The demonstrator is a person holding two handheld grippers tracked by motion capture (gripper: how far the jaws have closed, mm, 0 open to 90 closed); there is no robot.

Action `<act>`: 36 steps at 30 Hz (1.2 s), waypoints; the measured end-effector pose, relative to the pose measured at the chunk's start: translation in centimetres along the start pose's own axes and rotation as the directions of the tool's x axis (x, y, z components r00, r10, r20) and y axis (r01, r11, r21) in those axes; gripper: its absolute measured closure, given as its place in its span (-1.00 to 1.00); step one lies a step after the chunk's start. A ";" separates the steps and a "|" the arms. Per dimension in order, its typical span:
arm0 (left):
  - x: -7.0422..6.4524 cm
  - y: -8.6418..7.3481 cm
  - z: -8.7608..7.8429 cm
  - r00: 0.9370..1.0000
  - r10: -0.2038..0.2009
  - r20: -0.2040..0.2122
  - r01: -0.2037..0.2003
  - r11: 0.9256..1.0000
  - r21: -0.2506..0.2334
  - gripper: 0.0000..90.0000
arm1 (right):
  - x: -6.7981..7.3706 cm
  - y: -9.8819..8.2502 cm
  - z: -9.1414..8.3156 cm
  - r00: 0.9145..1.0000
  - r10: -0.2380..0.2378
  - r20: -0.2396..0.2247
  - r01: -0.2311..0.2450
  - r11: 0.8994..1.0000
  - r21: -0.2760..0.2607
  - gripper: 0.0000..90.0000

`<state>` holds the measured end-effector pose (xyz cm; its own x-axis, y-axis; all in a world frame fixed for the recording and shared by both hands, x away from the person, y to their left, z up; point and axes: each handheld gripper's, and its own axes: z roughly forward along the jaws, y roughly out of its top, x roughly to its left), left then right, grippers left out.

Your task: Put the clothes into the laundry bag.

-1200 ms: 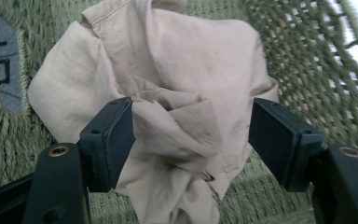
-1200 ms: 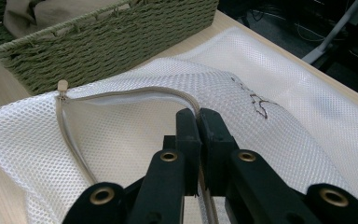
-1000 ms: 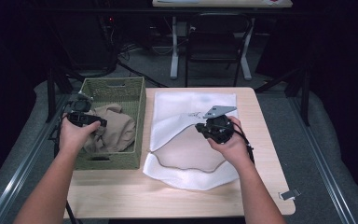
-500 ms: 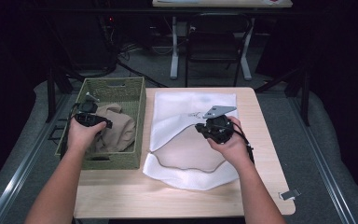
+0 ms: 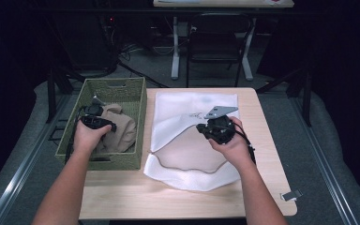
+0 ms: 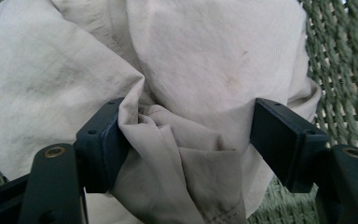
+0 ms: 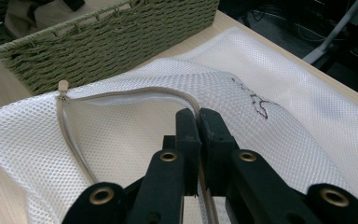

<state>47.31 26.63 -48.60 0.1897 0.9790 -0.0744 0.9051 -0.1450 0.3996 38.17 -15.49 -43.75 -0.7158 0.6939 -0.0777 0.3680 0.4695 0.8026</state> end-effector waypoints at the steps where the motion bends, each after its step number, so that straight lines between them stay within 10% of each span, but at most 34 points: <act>1: -0.1 0.0 0.1 1.000 0.001 -0.005 -0.001 1.000 -0.001 -0.36 | 0.0 0.0 0.0 1.000 0.000 0.000 0.000 1.000 0.000 0.93; 36: 0.4 0.8 3.3 0.999 -0.014 -0.046 0.017 0.997 0.080 -0.72 | 0.0 0.0 0.1 1.000 0.001 -0.003 -0.001 1.000 0.002 0.92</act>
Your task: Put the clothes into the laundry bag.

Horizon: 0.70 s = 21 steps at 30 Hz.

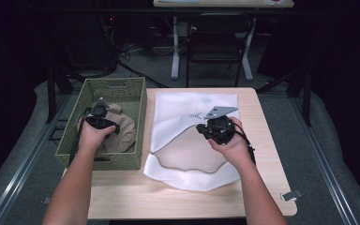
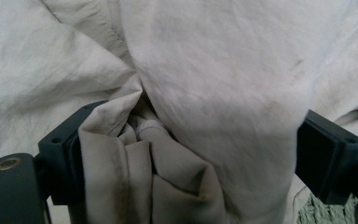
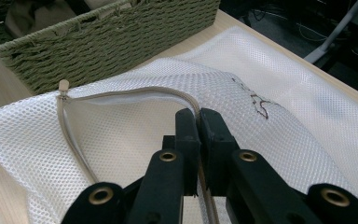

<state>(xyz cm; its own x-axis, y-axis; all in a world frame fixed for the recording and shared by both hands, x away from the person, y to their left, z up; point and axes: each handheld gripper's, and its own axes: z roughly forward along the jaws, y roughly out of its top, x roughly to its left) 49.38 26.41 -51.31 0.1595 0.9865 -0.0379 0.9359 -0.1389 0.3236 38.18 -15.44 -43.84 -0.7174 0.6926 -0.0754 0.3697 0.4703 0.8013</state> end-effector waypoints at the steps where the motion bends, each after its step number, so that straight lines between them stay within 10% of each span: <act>1: 0.0 0.0 0.1 1.000 -0.002 -0.001 0.002 1.000 0.002 -0.73 | 0.0 0.0 0.0 1.000 0.000 0.000 0.000 1.000 0.000 0.92; 21: 0.4 0.0 1.4 0.999 -0.038 -0.015 0.039 0.997 0.069 -0.93 | 0.0 -0.1 0.0 1.000 0.002 -0.001 -0.002 1.000 -0.002 0.91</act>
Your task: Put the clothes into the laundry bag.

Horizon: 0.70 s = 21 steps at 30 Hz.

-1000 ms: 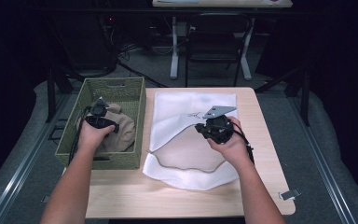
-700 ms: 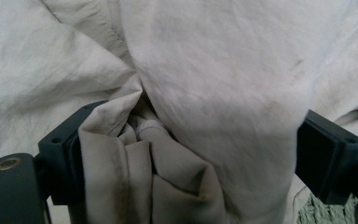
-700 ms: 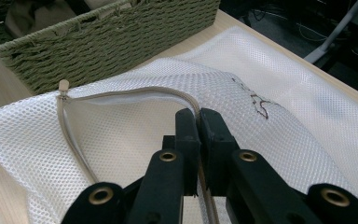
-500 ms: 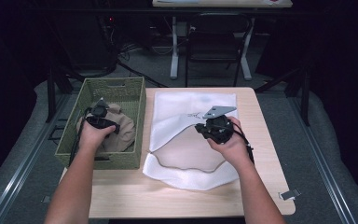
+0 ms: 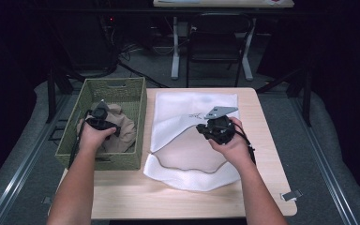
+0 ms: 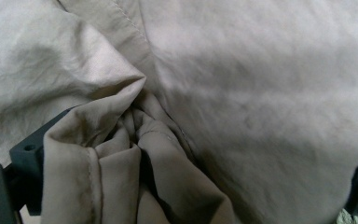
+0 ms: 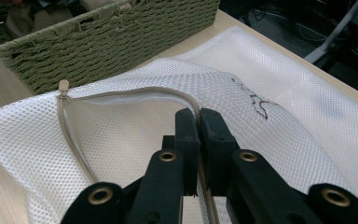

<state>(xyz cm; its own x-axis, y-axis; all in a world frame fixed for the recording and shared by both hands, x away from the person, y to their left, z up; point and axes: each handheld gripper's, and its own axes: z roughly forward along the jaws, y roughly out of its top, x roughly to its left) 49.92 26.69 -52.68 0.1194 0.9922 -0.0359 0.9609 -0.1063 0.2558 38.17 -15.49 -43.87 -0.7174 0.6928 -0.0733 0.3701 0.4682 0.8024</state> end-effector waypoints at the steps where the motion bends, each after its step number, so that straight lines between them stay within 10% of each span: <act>1: 0.0 0.0 0.0 1.000 0.001 -0.002 -0.001 1.000 0.002 -0.94 | 0.0 0.0 0.0 1.000 -0.001 0.000 0.001 1.000 0.000 0.91; 21: 0.3 0.1 0.7 1.000 -0.003 0.017 0.003 1.000 0.031 -0.99 | 0.1 0.0 0.0 1.000 -0.003 0.000 0.003 1.000 0.000 0.91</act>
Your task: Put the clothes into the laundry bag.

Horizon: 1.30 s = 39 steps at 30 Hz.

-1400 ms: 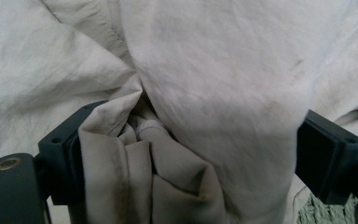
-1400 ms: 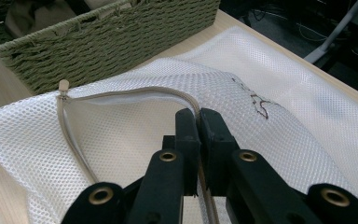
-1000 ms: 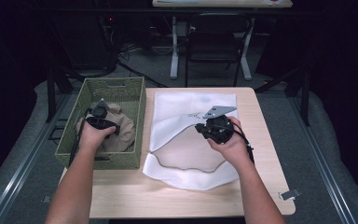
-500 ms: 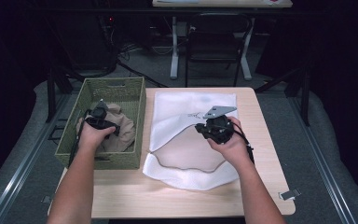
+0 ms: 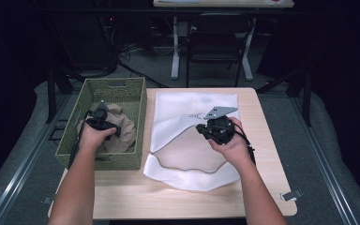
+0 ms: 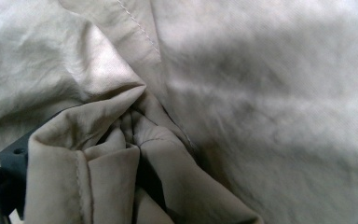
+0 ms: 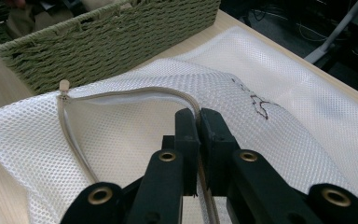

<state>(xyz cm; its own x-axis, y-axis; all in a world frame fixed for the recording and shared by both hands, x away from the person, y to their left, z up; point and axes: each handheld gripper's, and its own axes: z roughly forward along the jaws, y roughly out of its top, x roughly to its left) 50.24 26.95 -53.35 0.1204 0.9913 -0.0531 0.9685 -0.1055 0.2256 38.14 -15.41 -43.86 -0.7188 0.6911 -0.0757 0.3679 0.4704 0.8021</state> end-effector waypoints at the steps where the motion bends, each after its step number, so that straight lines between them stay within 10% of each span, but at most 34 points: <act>1: 0.0 0.0 0.0 1.000 0.001 0.001 -0.001 1.000 0.002 -0.98 | 0.0 0.0 0.0 1.000 0.000 0.000 0.000 1.000 0.000 0.91; 39: 0.2 -0.2 0.6 0.999 0.016 0.033 -0.016 1.000 -0.006 -0.73 | 0.0 0.0 0.0 1.000 0.002 0.001 -0.002 1.000 -0.001 0.91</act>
<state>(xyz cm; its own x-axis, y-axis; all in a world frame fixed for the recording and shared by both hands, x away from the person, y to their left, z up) 50.23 27.10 -53.97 0.1433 0.9863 -0.0816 0.9650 -0.1210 0.2325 38.14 -15.41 -43.85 -0.7175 0.6925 -0.0751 0.3681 0.4686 0.8031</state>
